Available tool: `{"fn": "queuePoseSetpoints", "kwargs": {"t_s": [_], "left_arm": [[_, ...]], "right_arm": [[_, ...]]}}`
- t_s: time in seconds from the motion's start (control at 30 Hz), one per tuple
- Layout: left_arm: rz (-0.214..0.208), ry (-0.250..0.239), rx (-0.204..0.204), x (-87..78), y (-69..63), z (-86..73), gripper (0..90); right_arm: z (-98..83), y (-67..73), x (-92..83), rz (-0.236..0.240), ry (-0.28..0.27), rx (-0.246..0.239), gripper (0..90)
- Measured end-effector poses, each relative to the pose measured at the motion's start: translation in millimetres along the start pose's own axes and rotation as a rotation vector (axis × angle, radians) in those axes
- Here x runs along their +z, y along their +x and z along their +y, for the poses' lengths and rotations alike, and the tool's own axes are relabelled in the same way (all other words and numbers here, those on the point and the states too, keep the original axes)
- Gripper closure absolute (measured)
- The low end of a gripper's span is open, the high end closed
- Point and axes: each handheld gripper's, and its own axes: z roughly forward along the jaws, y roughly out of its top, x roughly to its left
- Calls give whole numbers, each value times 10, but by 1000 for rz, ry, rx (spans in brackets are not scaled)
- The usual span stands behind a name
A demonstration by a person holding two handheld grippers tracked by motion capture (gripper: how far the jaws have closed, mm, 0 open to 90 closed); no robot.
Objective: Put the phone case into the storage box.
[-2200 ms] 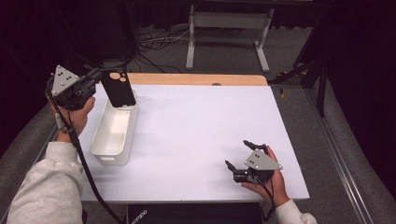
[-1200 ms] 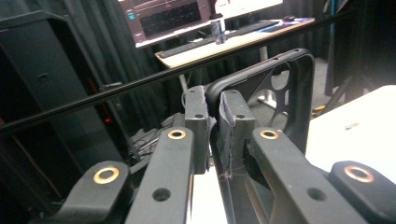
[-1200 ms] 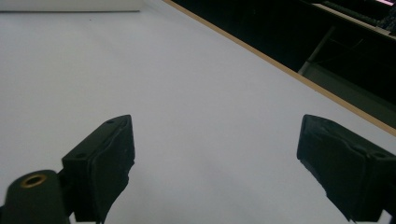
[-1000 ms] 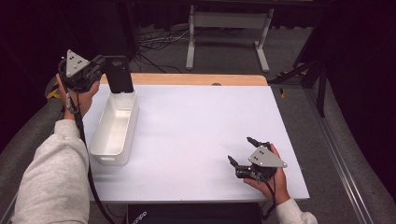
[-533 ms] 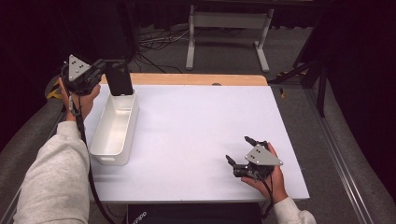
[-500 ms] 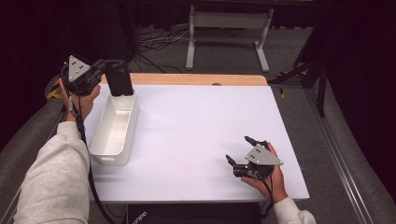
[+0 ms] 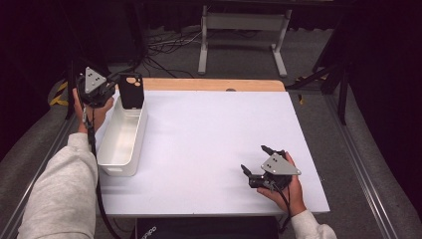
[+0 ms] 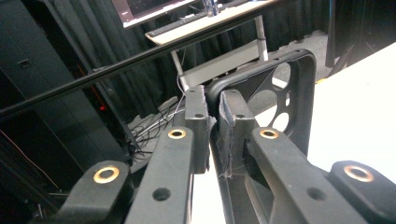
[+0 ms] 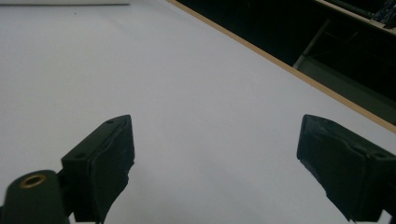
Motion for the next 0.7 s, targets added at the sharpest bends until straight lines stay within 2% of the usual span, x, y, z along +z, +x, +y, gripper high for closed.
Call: {"fn": "queuePoseSetpoints", "kwargs": {"t_s": [0.27,0.43,0.57,0.6,0.7], "left_arm": [[-15,2,-58,9,39,-142,836],[-28,33,-35,31,9,-195,835],[-34,22,-41,31,-2,-237,835],[-27,15,-25,26,-3,-249,835],[-36,10,-23,9,-15,-306,835]], "right_arm": [[0,37,37,9,15,-13,121],[4,27,32,13,17,-10,124],[3,11,42,14,16,-4,125],[3,9,47,17,20,-5,130],[5,7,52,22,22,-10,135]]}}
